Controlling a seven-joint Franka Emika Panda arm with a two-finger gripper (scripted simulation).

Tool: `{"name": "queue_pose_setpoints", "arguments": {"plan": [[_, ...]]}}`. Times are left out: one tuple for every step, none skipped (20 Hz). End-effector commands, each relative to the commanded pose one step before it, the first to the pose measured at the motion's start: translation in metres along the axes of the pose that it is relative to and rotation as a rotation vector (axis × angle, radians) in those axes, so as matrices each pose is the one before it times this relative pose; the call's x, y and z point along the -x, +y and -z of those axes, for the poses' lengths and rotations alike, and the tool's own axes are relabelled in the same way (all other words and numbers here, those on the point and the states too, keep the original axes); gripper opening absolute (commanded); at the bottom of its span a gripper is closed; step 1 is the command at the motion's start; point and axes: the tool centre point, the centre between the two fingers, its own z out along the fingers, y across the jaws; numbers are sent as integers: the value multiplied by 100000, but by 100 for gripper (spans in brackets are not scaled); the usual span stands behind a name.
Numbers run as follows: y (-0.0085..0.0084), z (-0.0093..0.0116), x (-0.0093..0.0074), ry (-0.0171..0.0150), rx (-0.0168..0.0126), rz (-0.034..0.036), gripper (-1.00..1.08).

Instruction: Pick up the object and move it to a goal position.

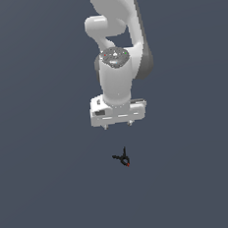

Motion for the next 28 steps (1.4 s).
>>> {"name": "queue_pose_setpoints", "arguments": {"plan": [[-43, -571, -584, -239, 52, 2797, 100], [-11, -283, -302, -95, 17, 1422, 100], [-12, -316, -328, -104, 12, 1568, 100], [-6, -348, -352, -111, 3, 1696, 100], [1, -382, -376, -118, -8, 1827, 100], [7, -419, -399, -124, -21, 1964, 100], [14, -456, -420, -129, -37, 2099, 100], [25, -495, -438, -133, -55, 2229, 100], [36, -535, -455, -135, -76, 2358, 100], [47, -576, -469, -136, -99, 2486, 100], [60, -605, -470, -131, -121, 2552, 100], [68, -586, -433, -115, -133, 2415, 100], [72, -560, -396, -100, -140, 2265, 100], [76, -533, -359, -86, -144, 2114, 100], [78, -504, -325, -72, -146, 1966, 100], [78, -474, -293, -61, -144, 1820, 100], [77, -443, -263, -50, -140, 1675, 100], [74, -411, -234, -41, -135, 1535, 100], [71, -377, -208, -33, -128, 1394, 100], [67, -344, -182, -26, -119, 1254, 100], [61, -309, -159, -20, -109, 1119, 100], [55, -274, -137, -15, -98, 984, 100], [49, -238, -116, -11, -87, 850, 100], [42, -202, -96, -8, -75, 717, 100], [34, -166, -78, -6, -62, 587, 100], [30, -129, -58, -4, -48, 450, 100], [21, -93, -41, -3, -35, 322, 100], [12, -56, -25, -1, -21, 194, 100]]}}
